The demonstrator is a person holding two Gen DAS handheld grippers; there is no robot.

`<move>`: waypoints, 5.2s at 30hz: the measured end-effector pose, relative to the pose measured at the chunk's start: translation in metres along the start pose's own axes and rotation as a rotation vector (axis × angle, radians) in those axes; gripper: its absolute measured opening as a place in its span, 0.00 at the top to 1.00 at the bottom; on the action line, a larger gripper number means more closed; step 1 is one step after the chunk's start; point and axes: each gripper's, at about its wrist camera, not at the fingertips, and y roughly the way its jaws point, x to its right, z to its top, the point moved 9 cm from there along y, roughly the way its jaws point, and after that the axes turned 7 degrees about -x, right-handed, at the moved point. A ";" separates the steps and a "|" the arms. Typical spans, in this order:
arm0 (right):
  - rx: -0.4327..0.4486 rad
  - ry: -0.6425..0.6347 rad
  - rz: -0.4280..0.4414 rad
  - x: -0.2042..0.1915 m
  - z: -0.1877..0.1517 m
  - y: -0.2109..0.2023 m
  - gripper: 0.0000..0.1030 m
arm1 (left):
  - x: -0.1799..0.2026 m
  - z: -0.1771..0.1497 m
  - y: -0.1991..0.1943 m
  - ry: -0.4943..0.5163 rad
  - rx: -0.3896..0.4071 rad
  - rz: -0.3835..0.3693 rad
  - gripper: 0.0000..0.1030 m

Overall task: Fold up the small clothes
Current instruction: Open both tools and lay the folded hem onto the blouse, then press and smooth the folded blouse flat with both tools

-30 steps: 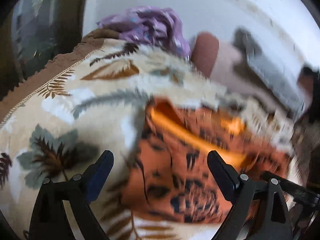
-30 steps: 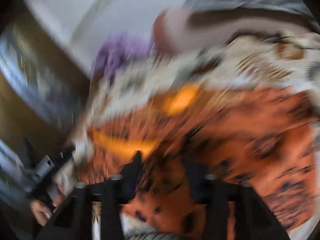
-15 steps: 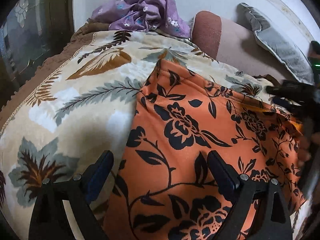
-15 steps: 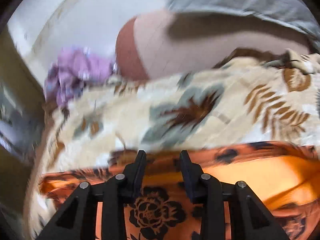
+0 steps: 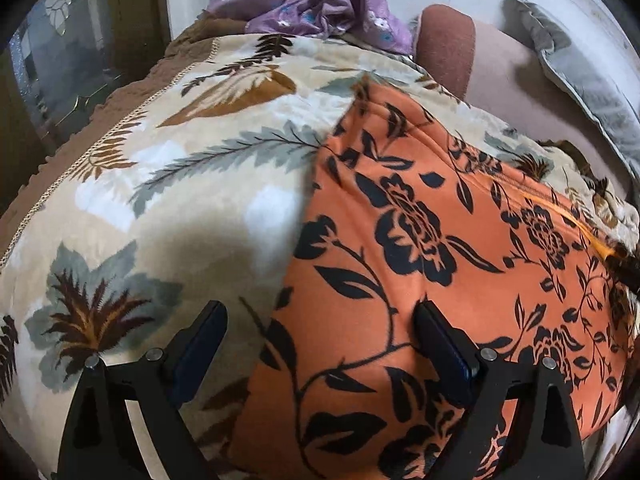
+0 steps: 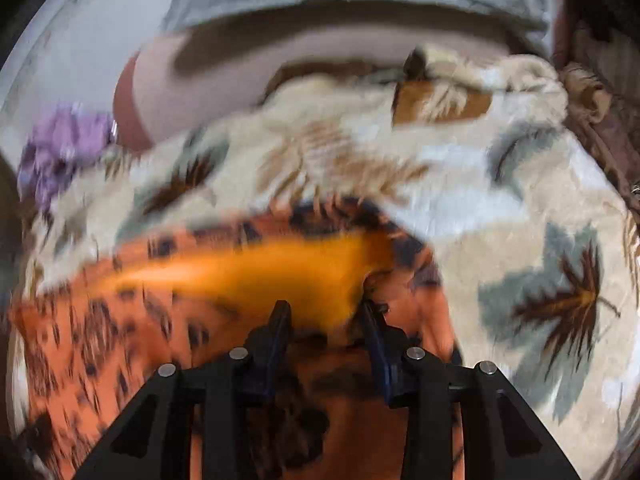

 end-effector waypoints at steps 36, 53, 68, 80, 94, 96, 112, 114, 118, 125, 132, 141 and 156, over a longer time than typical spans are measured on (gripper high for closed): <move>-0.061 -0.094 0.160 -0.011 -0.053 -0.077 0.61 | 0.011 0.007 -0.015 0.066 0.042 0.031 0.08; 0.021 -0.017 0.112 0.017 -0.029 -0.058 0.60 | 0.027 0.005 -0.014 0.131 0.070 0.074 0.08; -0.134 -0.062 0.218 0.009 -0.157 -0.086 0.45 | 0.052 -0.031 -0.060 0.221 0.135 0.044 0.08; -0.042 -0.025 0.314 -0.009 -0.132 -0.101 0.45 | 0.062 -0.030 -0.070 0.230 0.148 0.056 0.08; -0.106 -0.034 0.313 -0.018 -0.148 -0.085 0.45 | 0.064 -0.031 -0.087 0.212 0.159 0.047 0.08; -0.084 -0.039 0.325 -0.017 -0.148 -0.095 0.45 | 0.064 -0.034 -0.091 0.218 0.167 0.051 0.08; -0.003 -0.012 0.428 -0.011 -0.152 -0.138 0.45 | 0.088 -0.093 -0.097 0.267 0.094 -0.025 0.08; -0.035 0.008 0.383 -0.005 -0.154 -0.127 0.46 | 0.094 -0.096 -0.091 0.293 0.077 -0.025 0.08; -0.097 0.079 0.394 0.005 -0.154 -0.108 0.48 | 0.093 -0.085 -0.076 0.278 0.039 -0.028 0.08; -0.210 0.138 0.356 0.017 -0.160 -0.073 0.49 | 0.072 -0.055 -0.016 0.256 -0.073 0.063 0.05; -0.181 0.122 0.359 0.013 -0.156 -0.081 0.46 | 0.077 -0.056 -0.032 0.311 0.014 0.130 0.02; -0.133 -0.012 0.431 -0.029 -0.163 -0.098 0.46 | 0.030 -0.045 -0.043 0.183 0.053 0.245 0.02; -0.130 0.065 0.495 -0.010 -0.168 -0.117 0.46 | 0.020 -0.063 -0.059 0.127 0.058 0.177 0.01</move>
